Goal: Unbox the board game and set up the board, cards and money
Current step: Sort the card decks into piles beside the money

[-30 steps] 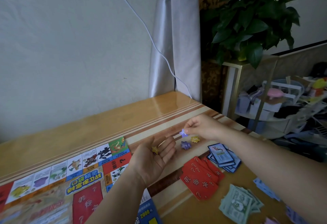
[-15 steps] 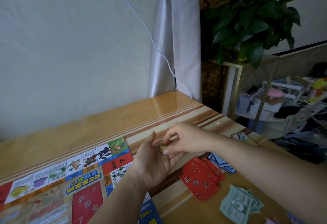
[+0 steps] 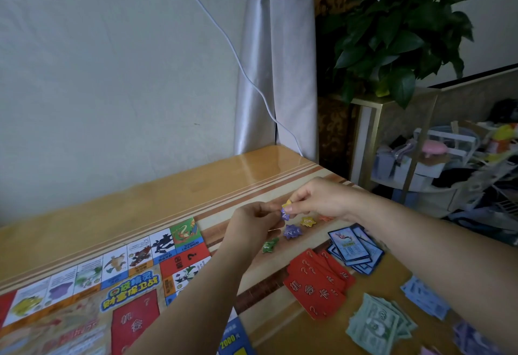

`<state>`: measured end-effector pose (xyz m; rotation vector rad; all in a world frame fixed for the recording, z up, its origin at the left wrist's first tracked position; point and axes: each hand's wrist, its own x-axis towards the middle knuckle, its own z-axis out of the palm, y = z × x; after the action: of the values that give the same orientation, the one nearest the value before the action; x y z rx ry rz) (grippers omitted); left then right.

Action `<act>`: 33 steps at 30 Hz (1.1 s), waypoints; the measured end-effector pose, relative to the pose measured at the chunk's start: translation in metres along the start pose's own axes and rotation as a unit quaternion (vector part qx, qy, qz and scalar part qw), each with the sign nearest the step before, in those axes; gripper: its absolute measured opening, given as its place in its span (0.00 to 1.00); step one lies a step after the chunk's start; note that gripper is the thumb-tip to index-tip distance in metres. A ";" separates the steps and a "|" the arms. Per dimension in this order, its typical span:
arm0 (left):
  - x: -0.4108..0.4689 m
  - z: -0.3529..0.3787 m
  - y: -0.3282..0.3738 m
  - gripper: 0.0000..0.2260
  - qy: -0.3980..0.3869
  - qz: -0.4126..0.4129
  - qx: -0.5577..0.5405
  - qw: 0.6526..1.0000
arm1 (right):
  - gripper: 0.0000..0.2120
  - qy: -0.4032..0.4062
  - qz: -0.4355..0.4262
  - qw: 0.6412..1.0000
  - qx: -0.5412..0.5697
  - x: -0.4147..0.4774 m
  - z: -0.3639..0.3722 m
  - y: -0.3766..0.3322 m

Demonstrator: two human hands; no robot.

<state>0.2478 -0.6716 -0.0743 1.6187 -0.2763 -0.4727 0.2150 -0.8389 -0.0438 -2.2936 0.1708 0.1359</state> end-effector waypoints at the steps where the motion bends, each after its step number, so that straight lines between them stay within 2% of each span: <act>1: 0.004 0.002 0.000 0.06 0.009 0.014 0.039 0.999 | 0.05 0.002 0.006 1.000 0.018 -0.001 -0.001 0.002; 4: 0.014 0.006 -0.003 0.07 0.044 0.051 0.192 0.979 | 0.08 0.032 0.036 0.998 0.034 -0.001 -0.009 0.015; 9: 0.027 0.023 -0.013 0.09 0.000 0.067 0.384 0.921 | 0.14 0.037 0.082 0.991 -0.104 0.001 -0.008 0.037; 16: 0.036 0.031 -0.015 0.10 0.017 0.057 0.476 0.877 | 0.04 0.102 0.054 0.986 -0.121 0.014 0.008 0.043; 20: 0.035 0.032 -0.016 0.11 0.020 0.064 0.482 0.874 | 0.11 0.127 0.045 0.975 -0.179 0.011 0.010 0.043; 24: 0.029 0.028 -0.013 0.11 0.048 0.087 0.439 0.893 | 0.07 0.165 0.019 0.969 -0.184 0.004 0.009 0.038; 28: 0.010 0.014 0.003 0.10 0.076 0.119 0.395 0.908 | 0.03 0.190 -0.032 0.972 -0.135 -0.004 0.005 0.018; 33: -0.045 -0.019 0.023 0.09 0.107 0.146 0.371 0.911 | 0.02 0.147 -0.123 0.978 -0.078 -0.043 0.014 -0.038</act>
<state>0.2193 -0.6372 -0.0446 2.2986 -0.5698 0.0699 0.1787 -0.7995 -0.0186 -2.4602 0.0260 -0.3301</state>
